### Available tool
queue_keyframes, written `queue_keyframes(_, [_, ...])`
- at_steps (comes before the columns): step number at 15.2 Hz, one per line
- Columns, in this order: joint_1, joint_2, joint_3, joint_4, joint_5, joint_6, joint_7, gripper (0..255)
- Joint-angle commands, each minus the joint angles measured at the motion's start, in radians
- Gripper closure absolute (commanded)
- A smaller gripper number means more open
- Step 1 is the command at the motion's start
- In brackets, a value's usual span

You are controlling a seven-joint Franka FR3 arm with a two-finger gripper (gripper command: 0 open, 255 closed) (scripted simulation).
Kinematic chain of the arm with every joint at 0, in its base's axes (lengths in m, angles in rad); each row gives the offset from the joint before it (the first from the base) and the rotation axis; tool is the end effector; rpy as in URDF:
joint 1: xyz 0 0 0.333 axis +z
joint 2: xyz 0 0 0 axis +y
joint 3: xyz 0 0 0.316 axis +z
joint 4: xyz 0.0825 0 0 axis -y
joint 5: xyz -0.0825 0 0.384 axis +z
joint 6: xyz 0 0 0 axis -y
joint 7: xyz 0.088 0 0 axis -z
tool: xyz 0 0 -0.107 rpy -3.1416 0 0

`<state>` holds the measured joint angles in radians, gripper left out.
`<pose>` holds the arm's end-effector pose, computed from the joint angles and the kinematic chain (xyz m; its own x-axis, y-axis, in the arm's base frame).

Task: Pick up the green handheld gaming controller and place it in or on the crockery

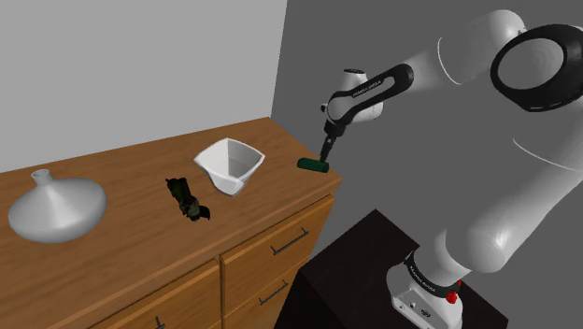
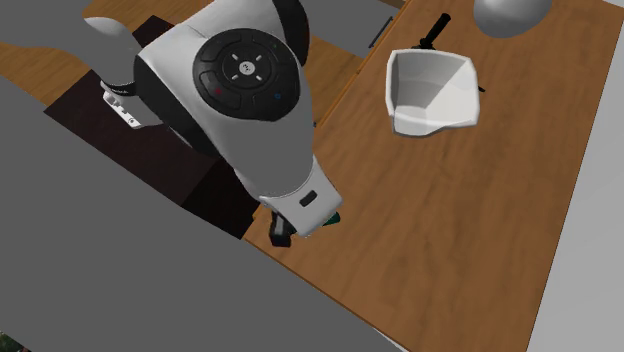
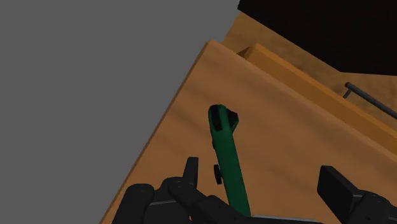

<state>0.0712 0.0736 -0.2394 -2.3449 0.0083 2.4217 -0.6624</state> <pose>0.5026 -0.0855 0.3031 0.8830 0.4694 -0.0031 0.4694 -0.8829 0.0127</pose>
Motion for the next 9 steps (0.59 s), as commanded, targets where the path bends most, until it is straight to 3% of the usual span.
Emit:
queue_keyframes(1, [-0.008, 0.090, 0.005, 0.047, 0.046, 0.040, -0.069, 0])
queue_keyframes(3, [-0.019, 0.163, 0.020, 0.092, 0.083, 0.066, -0.123, 0])
queue_keyframes(9, [-0.029, 0.231, 0.034, 0.088, 0.111, 0.136, -0.142, 0])
